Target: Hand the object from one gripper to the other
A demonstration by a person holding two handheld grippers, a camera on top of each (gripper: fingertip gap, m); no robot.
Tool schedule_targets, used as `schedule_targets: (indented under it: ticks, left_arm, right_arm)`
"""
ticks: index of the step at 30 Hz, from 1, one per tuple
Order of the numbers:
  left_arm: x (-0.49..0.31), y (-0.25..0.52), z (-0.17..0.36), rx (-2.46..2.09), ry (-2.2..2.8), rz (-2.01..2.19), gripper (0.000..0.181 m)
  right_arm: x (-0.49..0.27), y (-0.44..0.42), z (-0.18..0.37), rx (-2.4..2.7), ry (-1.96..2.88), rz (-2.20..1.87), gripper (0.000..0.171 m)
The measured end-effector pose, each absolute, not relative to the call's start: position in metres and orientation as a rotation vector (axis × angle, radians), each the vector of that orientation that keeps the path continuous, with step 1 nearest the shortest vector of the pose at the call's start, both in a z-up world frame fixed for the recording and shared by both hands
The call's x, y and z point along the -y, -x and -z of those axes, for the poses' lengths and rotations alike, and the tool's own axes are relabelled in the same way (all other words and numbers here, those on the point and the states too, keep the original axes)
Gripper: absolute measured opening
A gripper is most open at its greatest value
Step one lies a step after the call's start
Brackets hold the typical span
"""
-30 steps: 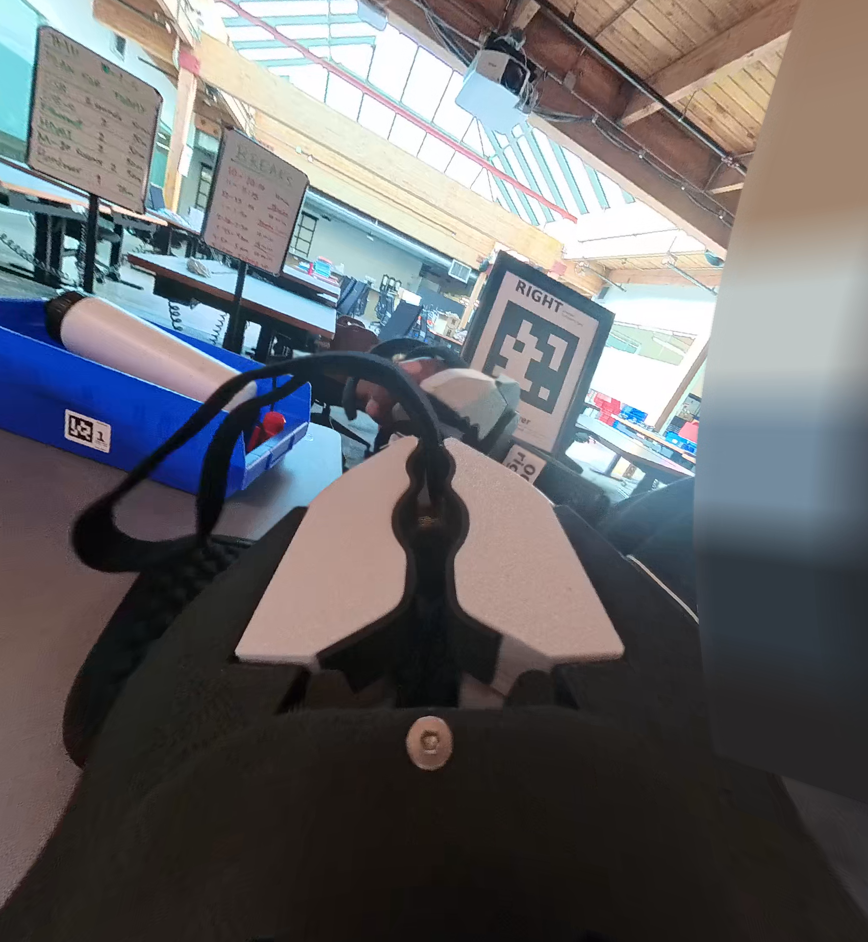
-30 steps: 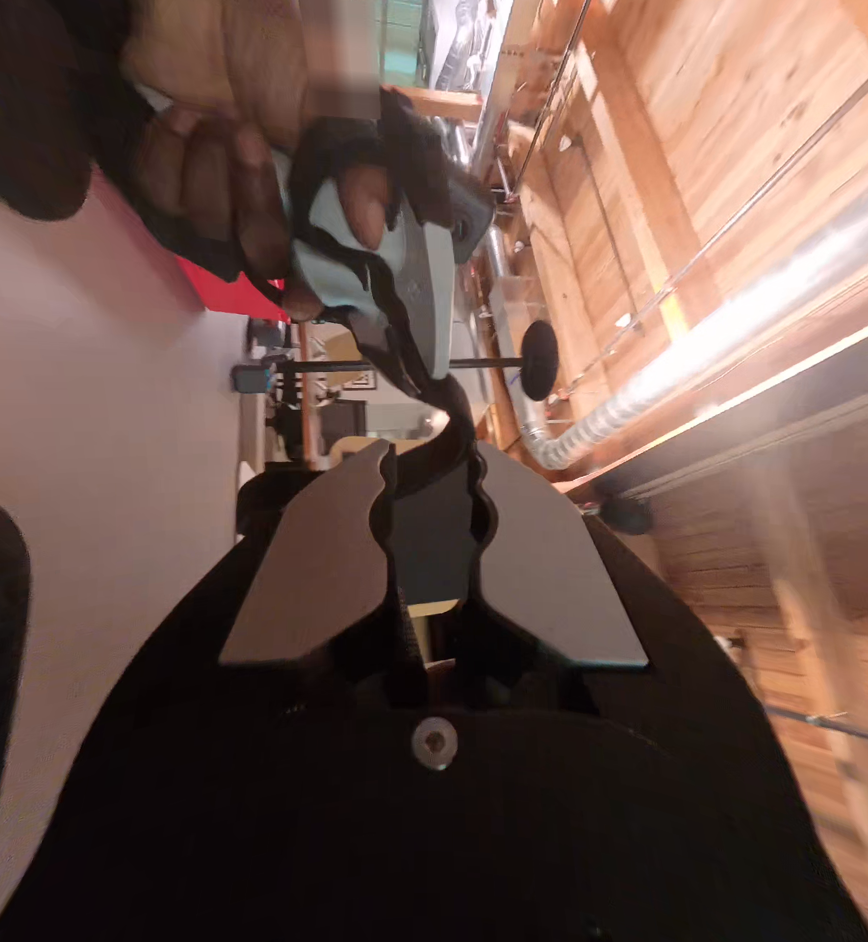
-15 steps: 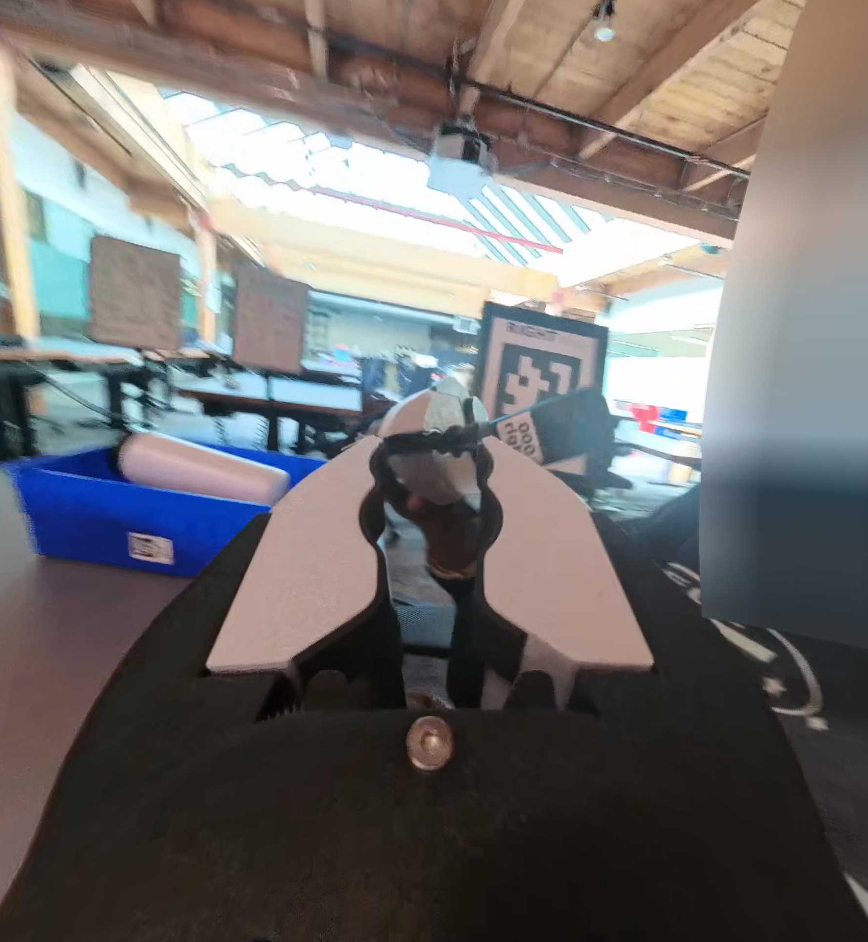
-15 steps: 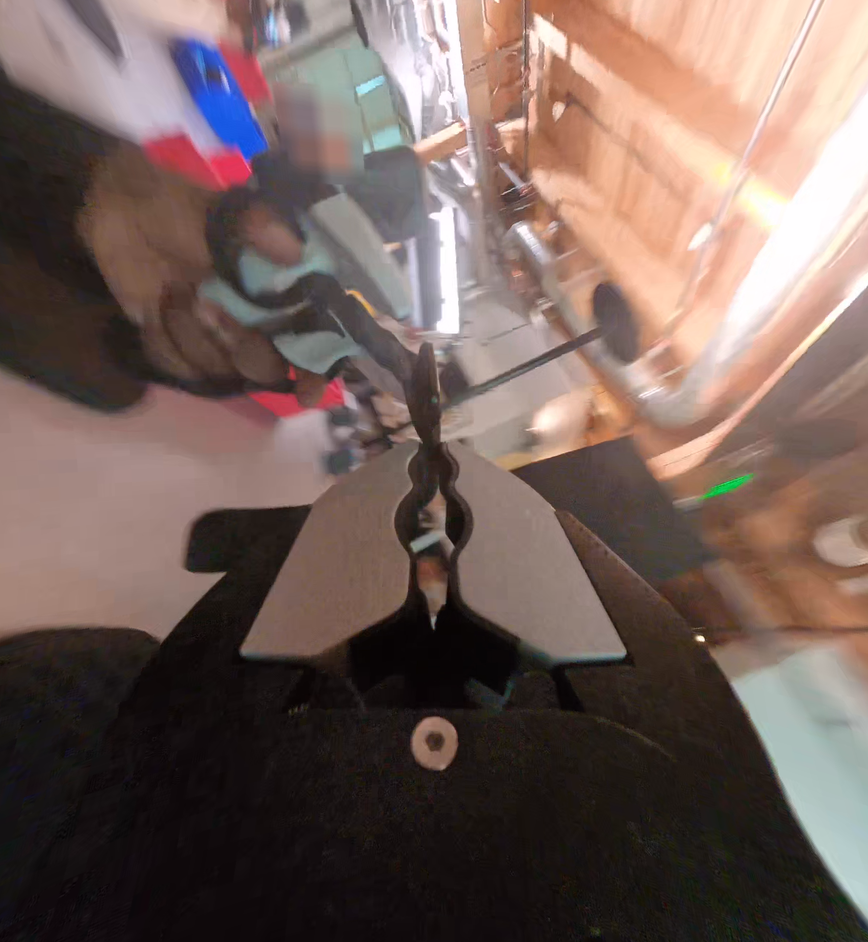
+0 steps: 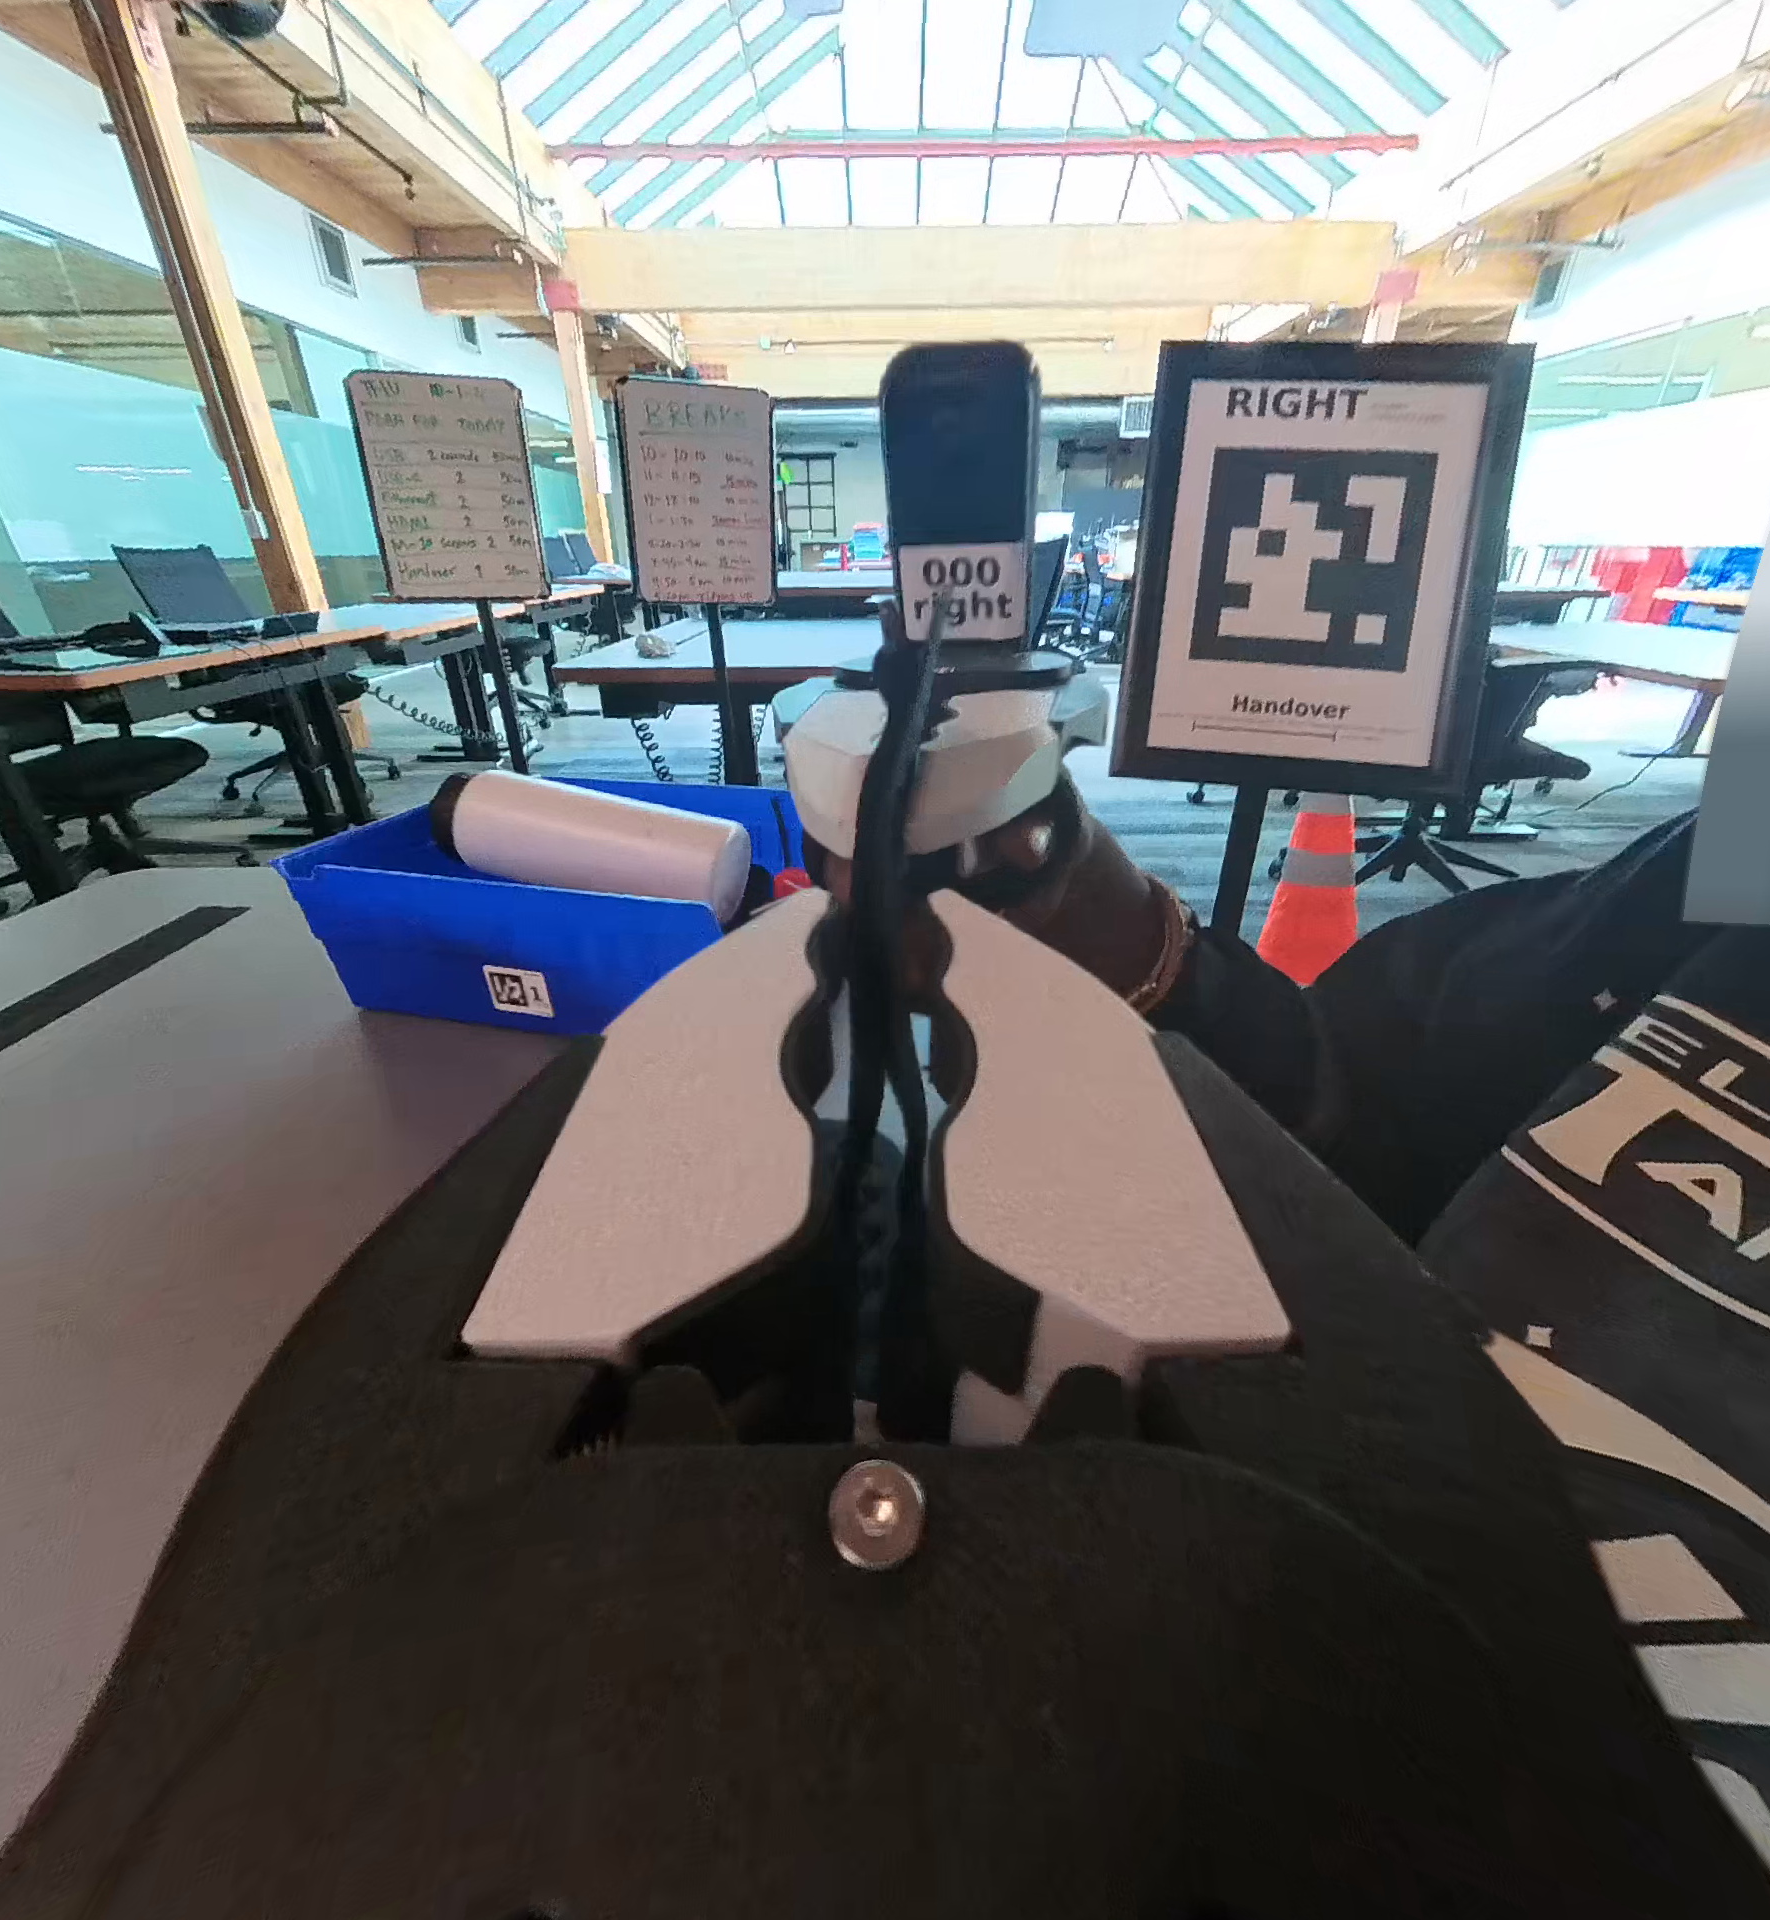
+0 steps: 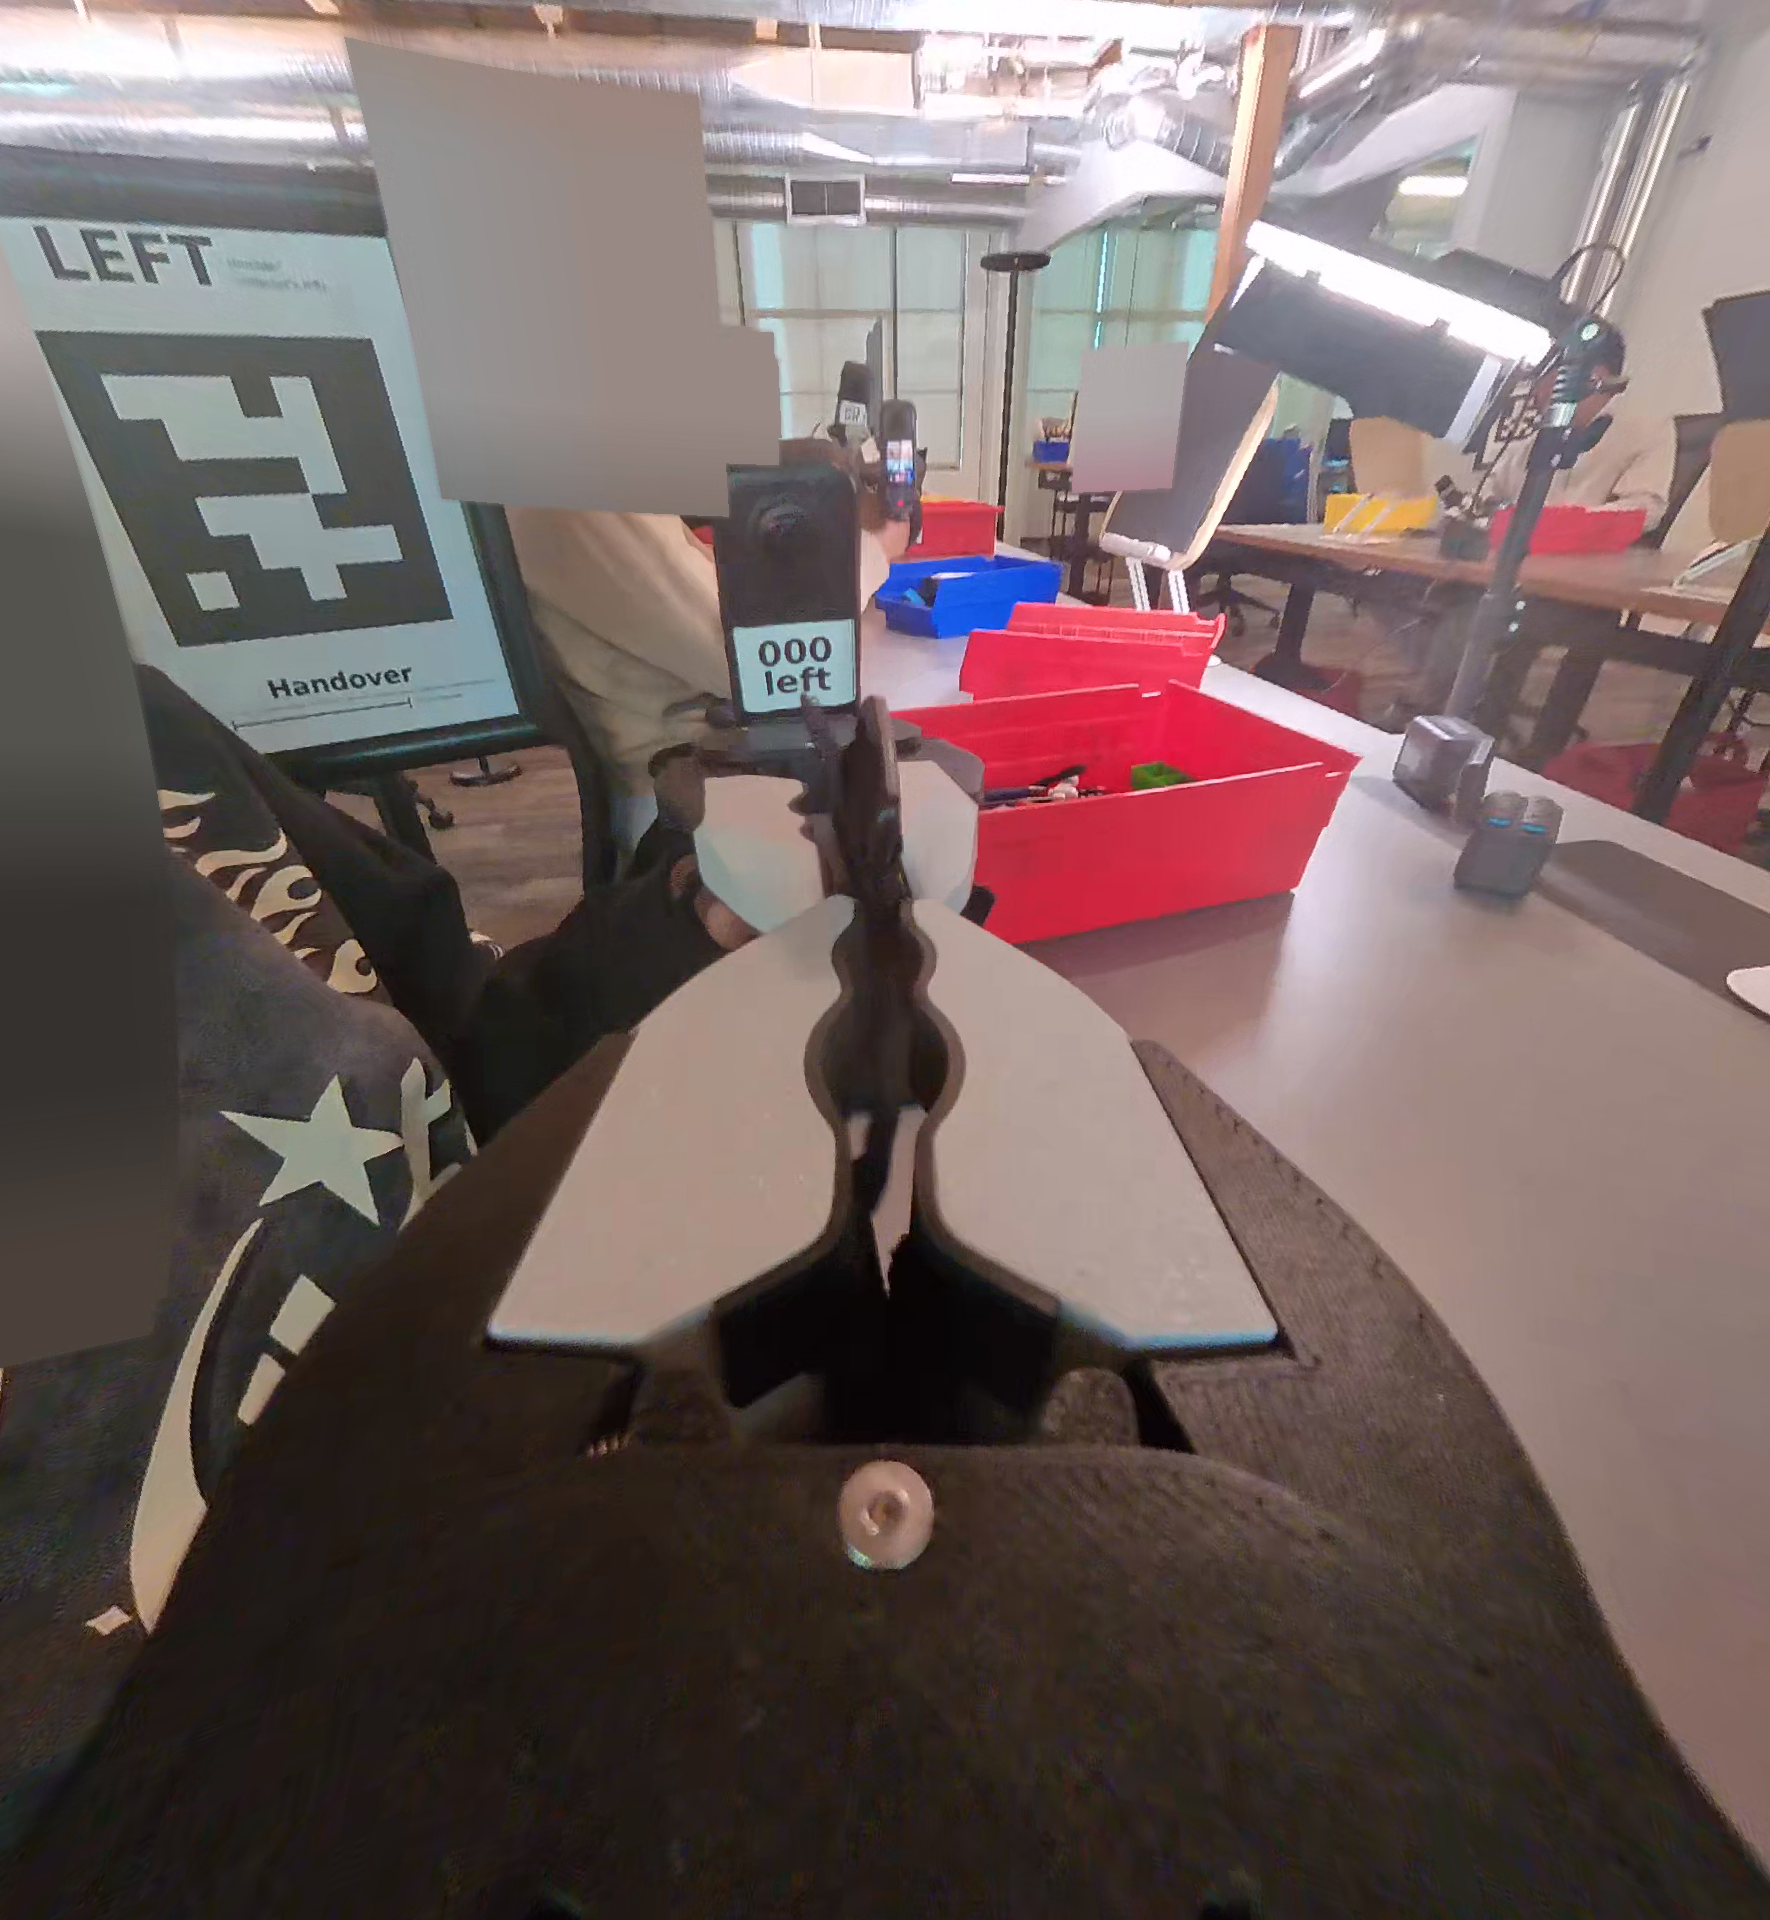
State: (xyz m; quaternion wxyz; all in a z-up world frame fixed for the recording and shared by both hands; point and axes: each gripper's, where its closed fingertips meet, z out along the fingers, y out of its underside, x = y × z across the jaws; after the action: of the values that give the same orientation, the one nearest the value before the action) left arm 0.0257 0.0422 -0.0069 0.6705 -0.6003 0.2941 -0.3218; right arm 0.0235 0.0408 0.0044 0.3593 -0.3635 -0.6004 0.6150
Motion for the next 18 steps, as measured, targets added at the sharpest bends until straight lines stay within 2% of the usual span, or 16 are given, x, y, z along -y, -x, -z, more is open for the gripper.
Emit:
schedule_targets:
  ticks: [3,5,8,15,17,18]
  left_arm:
    - [-0.042,-0.027,0.008,-0.669,1.361,0.736,0.006]
    - [-0.039,-0.026,0.000,-0.630,1.324,0.821,0.005]
    - [-0.034,-0.019,-0.015,-0.532,1.221,0.989,0.005]
    - [-0.030,-0.012,-0.027,-0.458,1.130,1.123,0.006]
    - [-0.030,-0.013,-0.028,-0.453,1.125,1.129,0.005]
    - [-0.030,-0.012,-0.028,-0.449,1.124,1.132,0.005]
  right_arm:
    - [-0.037,-0.023,-0.005,1.554,0.943,-1.573,0.005]
    - [-0.036,-0.023,-0.011,1.510,0.924,-1.603,0.007]
    - [-0.035,-0.023,-0.019,1.437,0.900,-1.672,0.021]
    - [-0.023,-0.013,-0.005,1.514,0.920,-1.763,0.027]
    - [-0.019,-0.010,0.000,1.543,0.924,-1.760,0.023]
    - [-0.017,-0.009,0.001,1.549,0.911,-1.763,0.007]
